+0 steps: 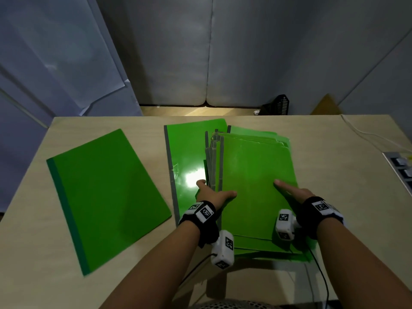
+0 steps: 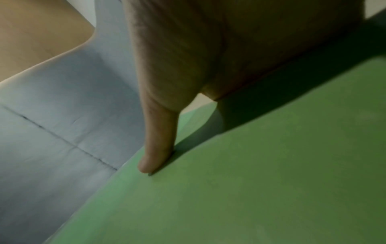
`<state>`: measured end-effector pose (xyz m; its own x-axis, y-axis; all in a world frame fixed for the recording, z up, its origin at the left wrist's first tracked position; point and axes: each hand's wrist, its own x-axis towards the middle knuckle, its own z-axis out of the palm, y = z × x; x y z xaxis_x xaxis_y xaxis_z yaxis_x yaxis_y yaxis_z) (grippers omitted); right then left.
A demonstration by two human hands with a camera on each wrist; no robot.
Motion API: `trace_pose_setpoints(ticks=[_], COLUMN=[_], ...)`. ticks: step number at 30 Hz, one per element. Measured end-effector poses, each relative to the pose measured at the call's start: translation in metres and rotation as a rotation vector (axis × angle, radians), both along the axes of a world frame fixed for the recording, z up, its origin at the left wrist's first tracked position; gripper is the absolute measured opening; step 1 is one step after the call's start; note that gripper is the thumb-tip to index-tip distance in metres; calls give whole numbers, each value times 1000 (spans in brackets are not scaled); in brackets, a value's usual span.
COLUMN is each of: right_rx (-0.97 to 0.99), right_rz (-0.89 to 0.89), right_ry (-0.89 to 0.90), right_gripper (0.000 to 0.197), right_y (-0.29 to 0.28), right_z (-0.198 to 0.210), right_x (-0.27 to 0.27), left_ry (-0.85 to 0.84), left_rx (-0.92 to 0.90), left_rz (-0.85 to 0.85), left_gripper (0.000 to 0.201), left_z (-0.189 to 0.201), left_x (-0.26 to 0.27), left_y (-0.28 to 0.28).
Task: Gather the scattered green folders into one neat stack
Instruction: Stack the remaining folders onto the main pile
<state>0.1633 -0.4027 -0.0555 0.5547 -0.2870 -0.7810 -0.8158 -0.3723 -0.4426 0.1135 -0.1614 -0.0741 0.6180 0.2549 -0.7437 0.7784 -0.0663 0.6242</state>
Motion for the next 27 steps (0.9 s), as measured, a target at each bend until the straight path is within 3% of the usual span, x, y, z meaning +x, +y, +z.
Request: trace_pose_setpoints(ticks=[2, 5, 7, 9, 11, 14, 17, 20, 21, 24, 27], right_rx=[-23, -73, -86, -88, -92, -105, -97, -79, -72, -57, -44], right_rz=[53, 140, 168, 169, 177, 184, 175, 157, 158, 181, 219], right_ry=[48, 93, 107, 122, 131, 110, 121, 116, 115, 128, 148], right_gripper=[136, 154, 159, 161, 153, 124, 143, 152, 151, 149, 158], right_y=[3, 4, -1, -3, 5, 13, 16, 11, 10, 13, 20], right_z=[-4, -11, -19, -21, -11, -2, -2, -8, -8, -4, -4], right_x=[-1, 3, 6, 6, 2, -2, -8, -8, -8, -10, -13], left_ry=[47, 74, 75, 80, 123, 94, 62, -22, -79, -220, -262], left_rx=[80, 276, 474, 567, 469, 249, 233, 201, 172, 228, 327], left_rz=[-111, -259, -199, -13, 124, 217, 95, 11, 49, 271, 381], left_gripper=[111, 96, 97, 84, 86, 74, 40, 31, 22, 36, 29], left_z=[6, 16, 19, 14, 6, -3, -5, -10, -11, -7, 0], left_x=[-1, 1, 3, 6, 4, 3, -1, -6, -9, -16, -26], left_y=[8, 28, 48, 70, 85, 96, 101, 100, 101, 111, 135])
